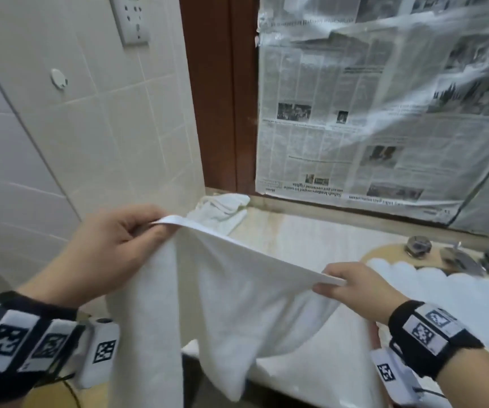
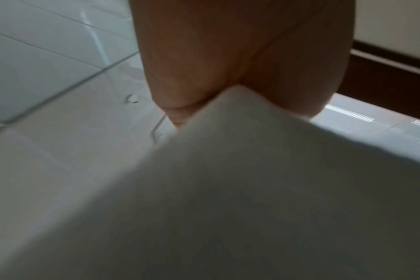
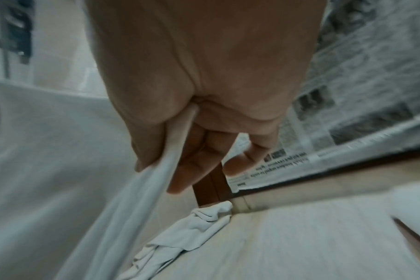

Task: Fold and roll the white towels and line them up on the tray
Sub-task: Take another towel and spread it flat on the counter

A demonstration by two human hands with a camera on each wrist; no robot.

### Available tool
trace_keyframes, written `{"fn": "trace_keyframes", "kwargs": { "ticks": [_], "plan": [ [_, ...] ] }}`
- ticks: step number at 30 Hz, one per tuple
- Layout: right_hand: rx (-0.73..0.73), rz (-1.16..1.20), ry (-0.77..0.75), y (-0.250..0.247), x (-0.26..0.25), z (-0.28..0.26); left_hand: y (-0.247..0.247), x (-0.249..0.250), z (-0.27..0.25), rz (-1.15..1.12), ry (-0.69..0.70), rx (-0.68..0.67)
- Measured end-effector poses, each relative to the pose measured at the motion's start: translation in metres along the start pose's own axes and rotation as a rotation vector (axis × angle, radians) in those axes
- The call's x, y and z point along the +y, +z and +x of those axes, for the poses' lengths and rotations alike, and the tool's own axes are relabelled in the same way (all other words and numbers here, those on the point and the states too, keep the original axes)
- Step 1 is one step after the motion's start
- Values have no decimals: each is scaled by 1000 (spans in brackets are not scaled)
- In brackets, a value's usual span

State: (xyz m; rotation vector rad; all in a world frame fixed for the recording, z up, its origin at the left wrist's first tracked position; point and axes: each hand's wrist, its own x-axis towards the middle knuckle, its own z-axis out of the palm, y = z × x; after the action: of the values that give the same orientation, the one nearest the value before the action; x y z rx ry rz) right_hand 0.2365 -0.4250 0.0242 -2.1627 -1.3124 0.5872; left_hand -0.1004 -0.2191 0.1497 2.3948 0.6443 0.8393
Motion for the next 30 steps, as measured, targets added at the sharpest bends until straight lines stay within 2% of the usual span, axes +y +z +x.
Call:
{"fn": "trace_keyframes", "kwargs": {
  "ticks": [4,7,9,12,15,19,26,30],
  "plan": [
    [138,300,81,5,21,-31,16,-51,-41,-81,-237,-78],
    [246,505,9,10,3,-51,45,-88,-75,-40,-456,-174],
    [250,519,-38,16,-20,-59,74,-104,-99,34,-549,-294],
    [154,323,-133,25,-54,-65,114,-111,-124,74,-581,-424],
    [29,111,-230,42,-71,-63,131,-77,-119,-151,-546,-358],
    [-77,-13,-228,61,-65,-57,131,-22,-88,-292,-319,-266],
    [-77,-86,-184,59,-46,-66,151,-2,-72,-90,-50,-362],
    [-82,-54,-151,48,-34,-77,161,4,-72,-16,71,-338]
  ]
}}
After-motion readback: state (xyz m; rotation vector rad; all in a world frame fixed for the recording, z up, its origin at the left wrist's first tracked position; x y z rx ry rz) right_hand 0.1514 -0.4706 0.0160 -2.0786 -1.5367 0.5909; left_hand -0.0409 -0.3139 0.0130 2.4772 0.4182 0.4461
